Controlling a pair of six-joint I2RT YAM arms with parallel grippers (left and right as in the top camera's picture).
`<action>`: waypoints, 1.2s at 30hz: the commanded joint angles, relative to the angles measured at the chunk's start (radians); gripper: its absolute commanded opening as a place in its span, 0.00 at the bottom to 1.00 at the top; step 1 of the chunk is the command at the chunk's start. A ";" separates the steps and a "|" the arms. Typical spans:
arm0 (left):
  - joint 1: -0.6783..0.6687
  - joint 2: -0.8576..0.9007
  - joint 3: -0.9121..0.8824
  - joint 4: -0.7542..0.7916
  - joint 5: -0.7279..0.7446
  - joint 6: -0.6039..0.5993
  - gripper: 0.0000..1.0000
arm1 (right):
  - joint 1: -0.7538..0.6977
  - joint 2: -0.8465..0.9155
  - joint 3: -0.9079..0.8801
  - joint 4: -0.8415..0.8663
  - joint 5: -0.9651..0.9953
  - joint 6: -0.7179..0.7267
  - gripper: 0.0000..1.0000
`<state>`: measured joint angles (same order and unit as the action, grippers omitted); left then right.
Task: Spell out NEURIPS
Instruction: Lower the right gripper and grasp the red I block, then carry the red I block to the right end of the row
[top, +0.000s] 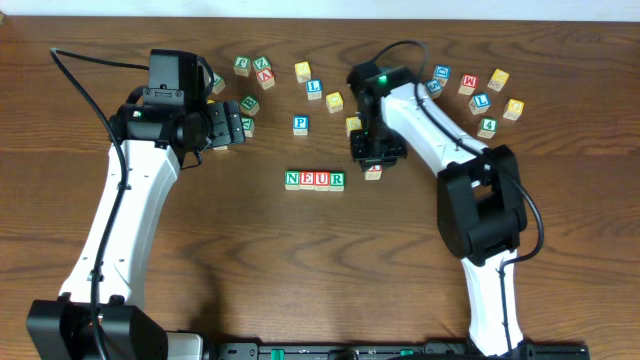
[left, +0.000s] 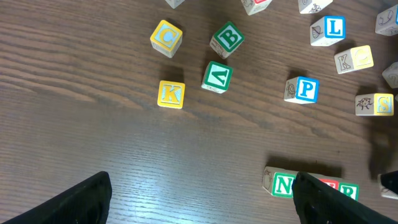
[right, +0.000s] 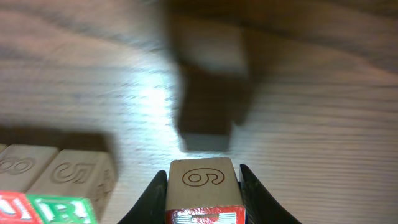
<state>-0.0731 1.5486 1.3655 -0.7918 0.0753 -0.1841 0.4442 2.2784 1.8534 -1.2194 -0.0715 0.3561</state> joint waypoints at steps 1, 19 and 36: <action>0.005 0.008 0.013 0.000 -0.006 -0.005 0.91 | 0.027 -0.034 -0.001 -0.005 0.017 0.025 0.17; 0.005 0.008 0.013 -0.001 -0.006 -0.005 0.91 | 0.085 -0.034 -0.006 -0.002 0.040 0.117 0.22; 0.005 0.008 0.013 -0.013 -0.006 -0.005 0.91 | 0.104 -0.034 -0.018 0.000 0.054 0.137 0.32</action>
<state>-0.0727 1.5486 1.3655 -0.8036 0.0753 -0.1841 0.5373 2.2780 1.8427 -1.2186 -0.0288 0.4812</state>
